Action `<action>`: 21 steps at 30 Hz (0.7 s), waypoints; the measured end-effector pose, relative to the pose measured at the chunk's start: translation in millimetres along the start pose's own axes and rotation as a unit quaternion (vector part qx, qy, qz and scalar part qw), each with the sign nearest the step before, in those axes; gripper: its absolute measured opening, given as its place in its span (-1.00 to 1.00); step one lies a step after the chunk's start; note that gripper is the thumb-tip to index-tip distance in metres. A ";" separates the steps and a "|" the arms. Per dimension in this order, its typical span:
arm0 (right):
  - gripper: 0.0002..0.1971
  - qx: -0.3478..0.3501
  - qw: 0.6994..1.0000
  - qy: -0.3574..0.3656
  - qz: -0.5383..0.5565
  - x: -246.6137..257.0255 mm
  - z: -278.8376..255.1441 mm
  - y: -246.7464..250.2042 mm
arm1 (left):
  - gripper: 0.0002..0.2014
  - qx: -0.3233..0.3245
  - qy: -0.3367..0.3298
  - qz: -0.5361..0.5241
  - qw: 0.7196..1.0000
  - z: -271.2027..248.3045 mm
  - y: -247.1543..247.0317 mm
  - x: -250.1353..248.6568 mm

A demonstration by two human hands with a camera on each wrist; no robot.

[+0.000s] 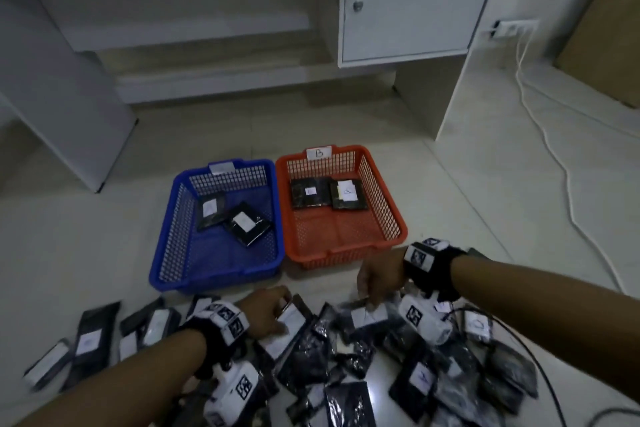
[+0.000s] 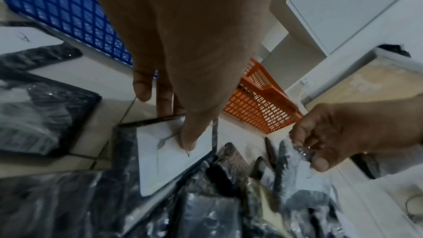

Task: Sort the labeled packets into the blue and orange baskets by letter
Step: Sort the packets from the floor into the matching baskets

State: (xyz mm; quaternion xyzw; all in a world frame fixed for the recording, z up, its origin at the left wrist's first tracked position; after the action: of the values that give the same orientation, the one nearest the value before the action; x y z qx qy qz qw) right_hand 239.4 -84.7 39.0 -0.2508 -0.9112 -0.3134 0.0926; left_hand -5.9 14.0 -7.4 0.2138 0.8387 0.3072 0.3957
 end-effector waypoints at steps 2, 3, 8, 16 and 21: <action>-0.89 0.008 0.998 -0.008 0.067 -4.8 -7.4 4.2 | -0.60 -0.004 -0.005 -0.041 0.999 -5.7 6.1 -6.9; -0.85 0.015 0.995 -0.011 0.099 -6.0 -10.4 4.8 | -0.60 -0.005 -0.012 -0.054 0.998 -10.1 8.9 -8.9; -0.89 0.026 0.980 0.002 0.198 6.9 -19.9 10.7 | -0.62 -0.064 -0.023 -0.171 0.983 -37.8 32.0 -5.9; -0.51 0.030 0.967 0.051 0.248 58.4 -35.1 37.1 | -0.46 -0.244 -0.018 -0.303 0.921 -71.3 78.2 4.5; -0.60 -0.056 0.942 0.091 0.320 81.9 -20.6 58.6 | -0.63 -0.353 -0.021 -0.296 0.887 -79.3 109.8 31.7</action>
State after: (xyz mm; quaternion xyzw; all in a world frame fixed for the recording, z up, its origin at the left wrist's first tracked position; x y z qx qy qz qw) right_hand 199.7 -25.1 112.7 -0.5041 -0.7519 -0.3391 0.2559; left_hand -75.1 84.7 90.4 -0.1914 0.6907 0.4473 0.5350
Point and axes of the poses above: each hand's wrist, its own z-axis towards the middle knuckle, its own y-axis out of the back of the hand, x = y × z, the point moved 3 cm from there along z, towards the middle knuckle, and after that the axes turned 8 degrees about -y, right-handed, at the moved point
